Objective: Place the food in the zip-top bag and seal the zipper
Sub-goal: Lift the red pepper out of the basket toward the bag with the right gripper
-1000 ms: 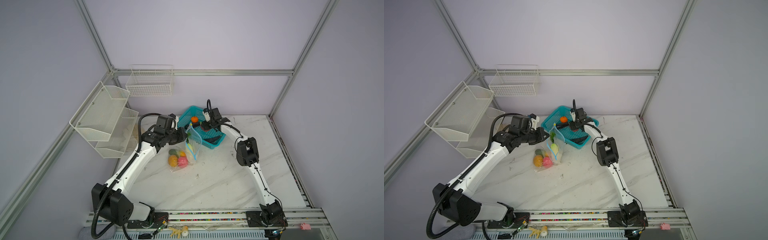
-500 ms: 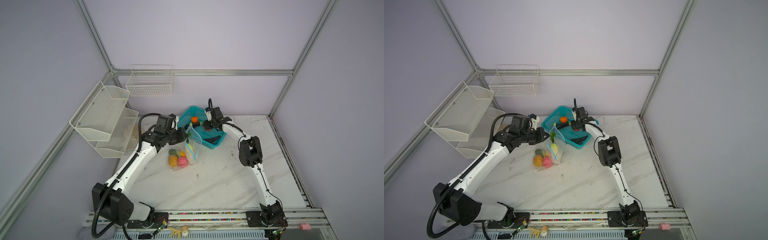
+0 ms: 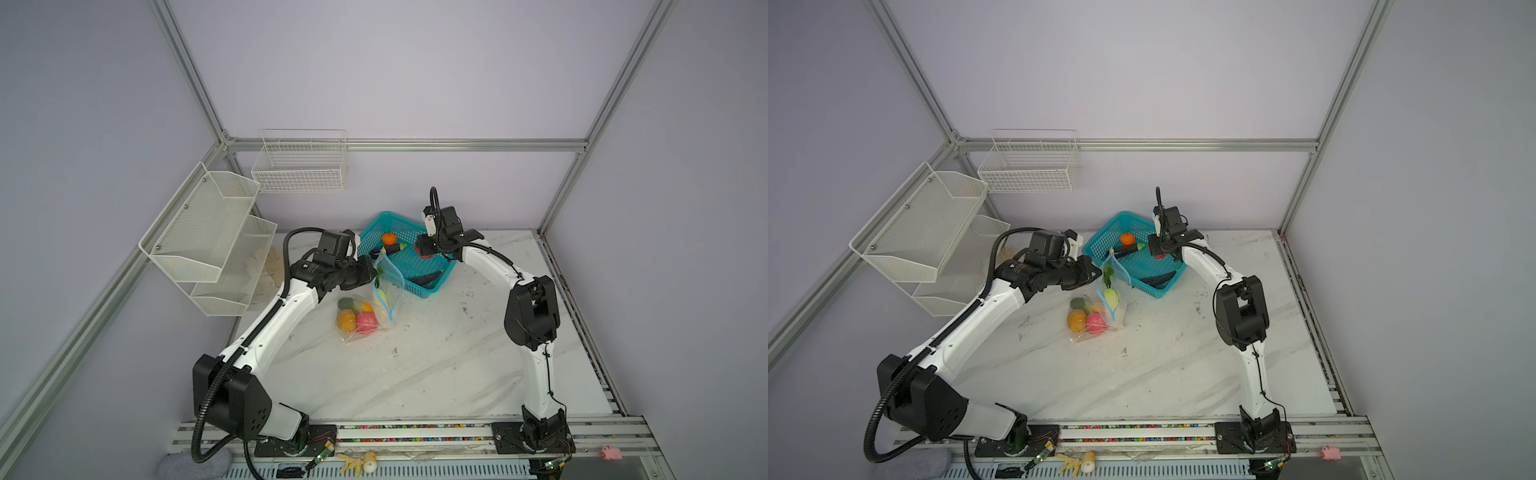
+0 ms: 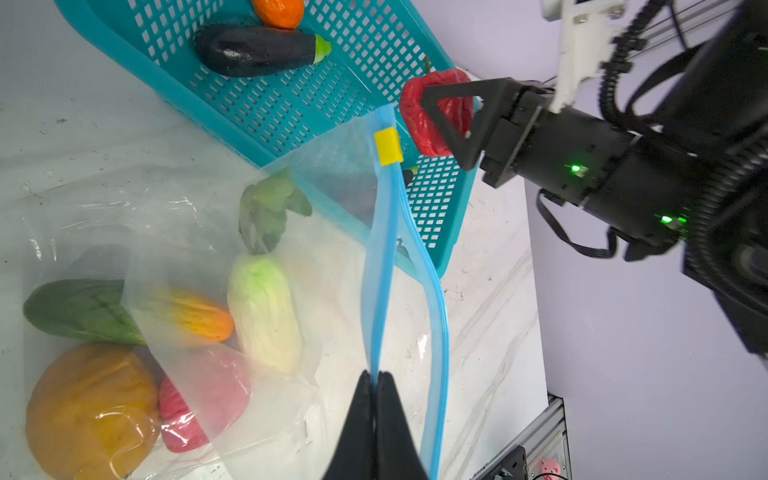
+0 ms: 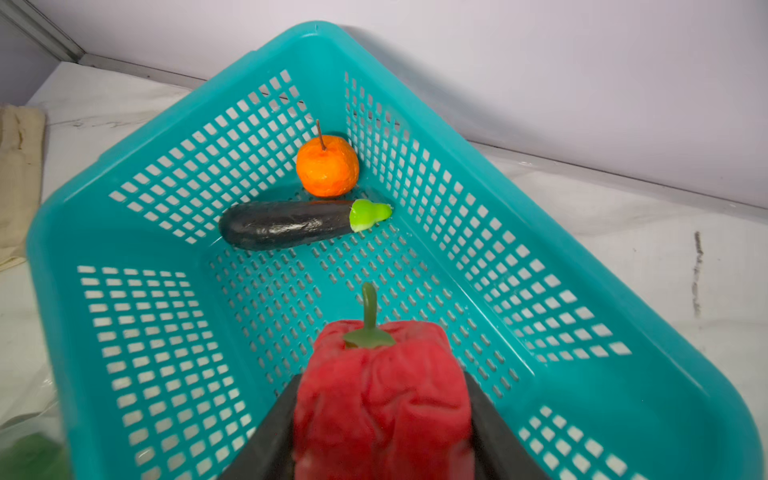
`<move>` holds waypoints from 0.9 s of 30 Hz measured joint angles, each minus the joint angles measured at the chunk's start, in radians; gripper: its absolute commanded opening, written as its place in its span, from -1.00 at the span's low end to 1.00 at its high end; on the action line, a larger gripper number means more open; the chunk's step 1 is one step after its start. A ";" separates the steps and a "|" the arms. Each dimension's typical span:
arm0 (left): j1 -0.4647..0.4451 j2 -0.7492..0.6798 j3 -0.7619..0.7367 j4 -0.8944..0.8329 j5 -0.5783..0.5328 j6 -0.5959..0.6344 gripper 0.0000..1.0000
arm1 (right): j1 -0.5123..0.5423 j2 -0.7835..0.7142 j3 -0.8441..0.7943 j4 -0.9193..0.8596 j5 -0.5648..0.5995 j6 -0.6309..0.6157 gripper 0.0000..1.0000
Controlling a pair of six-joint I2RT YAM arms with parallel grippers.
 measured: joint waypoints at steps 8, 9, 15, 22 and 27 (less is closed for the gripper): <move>0.000 0.011 0.000 0.000 0.003 0.000 -1.00 | 0.047 -0.283 -0.239 0.037 -0.017 0.032 -0.14; 0.000 0.011 0.000 0.000 0.003 0.000 -1.00 | 0.053 -0.309 -0.257 0.037 -0.020 0.035 -0.13; 0.000 0.011 0.000 0.000 0.004 0.000 -1.00 | 0.134 -0.449 -0.338 0.040 -0.065 0.063 -0.12; 0.000 0.011 0.000 0.001 0.004 -0.001 -1.00 | 0.222 -0.474 -0.346 0.050 -0.131 0.104 -0.11; 0.000 0.011 0.000 0.000 0.004 -0.001 -1.00 | 0.248 -0.457 -0.346 0.070 -0.166 0.126 -0.11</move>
